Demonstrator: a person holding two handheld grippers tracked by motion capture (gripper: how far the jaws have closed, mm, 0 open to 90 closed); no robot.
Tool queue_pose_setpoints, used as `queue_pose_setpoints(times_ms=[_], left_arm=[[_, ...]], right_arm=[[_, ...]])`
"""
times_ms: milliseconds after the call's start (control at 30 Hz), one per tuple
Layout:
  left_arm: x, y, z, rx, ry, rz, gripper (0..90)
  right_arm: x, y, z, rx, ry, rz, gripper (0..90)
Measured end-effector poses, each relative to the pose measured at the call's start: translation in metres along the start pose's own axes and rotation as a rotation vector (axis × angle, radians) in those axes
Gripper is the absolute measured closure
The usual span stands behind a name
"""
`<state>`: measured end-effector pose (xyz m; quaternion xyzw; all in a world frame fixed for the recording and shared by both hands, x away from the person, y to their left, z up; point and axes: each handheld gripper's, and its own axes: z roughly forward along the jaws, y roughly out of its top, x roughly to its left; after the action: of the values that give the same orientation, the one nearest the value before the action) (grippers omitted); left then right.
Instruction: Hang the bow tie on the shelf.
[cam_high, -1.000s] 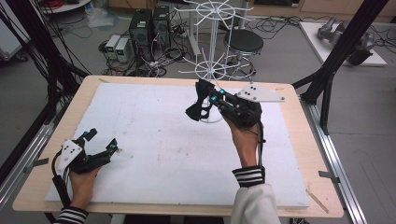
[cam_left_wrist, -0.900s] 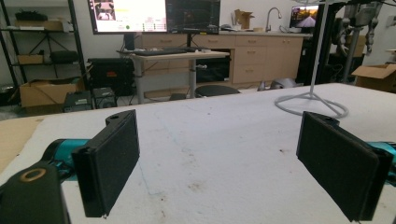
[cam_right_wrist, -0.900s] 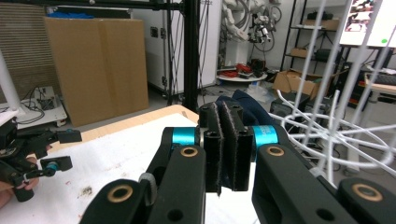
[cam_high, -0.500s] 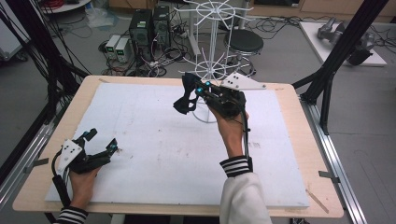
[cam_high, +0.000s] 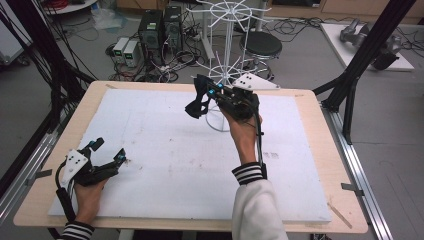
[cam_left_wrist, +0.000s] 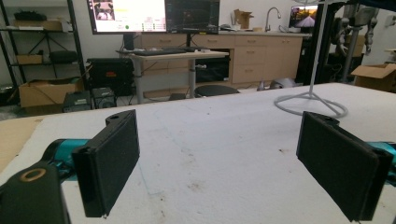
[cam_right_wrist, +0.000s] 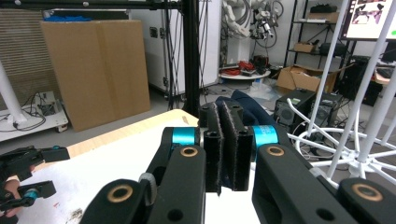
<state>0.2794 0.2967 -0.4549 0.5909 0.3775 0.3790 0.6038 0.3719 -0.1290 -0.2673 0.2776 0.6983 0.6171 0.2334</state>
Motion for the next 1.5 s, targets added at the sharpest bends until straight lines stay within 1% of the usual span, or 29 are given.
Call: queue_pose_setpoints(times_ms=[33,133,200,400,567,667,800,933,967,1133,1500], left_arm=[[0.000,0.000,0.000,-0.001,0.001,-0.001,13.6],[0.000,0.000,0.000,-0.002,0.000,0.000,13.6],[0.000,0.000,0.000,-0.001,0.000,-0.001,13.6],[0.000,0.000,0.000,-0.003,0.000,-0.001,13.6],[0.000,0.000,0.000,-0.005,0.000,-0.001,13.6],[0.000,0.000,0.000,-0.002,0.000,0.001,13.6],[0.000,0.000,0.000,-0.002,-0.001,0.001,13.6],[0.000,0.000,-0.001,-0.002,0.000,0.000,13.6],[0.000,0.000,0.000,-0.005,0.000,-0.002,13.6],[0.000,0.000,0.000,-0.004,0.000,-0.001,13.6],[0.000,0.000,-0.001,-0.004,0.000,0.000,13.6]], right_arm=[[0.000,0.000,0.001,-0.003,-0.001,0.008,87.0],[-0.001,0.002,0.002,-0.016,-0.010,0.010,87.0],[-0.004,0.002,0.004,-0.013,-0.019,0.009,87.0],[-0.010,-0.002,0.008,0.004,-0.036,0.034,87.0],[-0.013,-0.005,0.011,0.024,-0.044,0.032,86.8],[-0.015,-0.006,0.012,0.018,-0.043,0.036,86.8],[-0.017,-0.008,0.014,0.036,-0.046,0.042,86.6],[-0.020,-0.010,0.015,0.040,-0.046,0.057,86.6],[-0.020,-0.010,0.015,0.043,-0.048,0.052,86.6],[-0.022,-0.013,0.015,0.059,-0.059,0.057,86.6],[-0.029,-0.016,0.016,0.106,-0.106,0.039,86.6]])
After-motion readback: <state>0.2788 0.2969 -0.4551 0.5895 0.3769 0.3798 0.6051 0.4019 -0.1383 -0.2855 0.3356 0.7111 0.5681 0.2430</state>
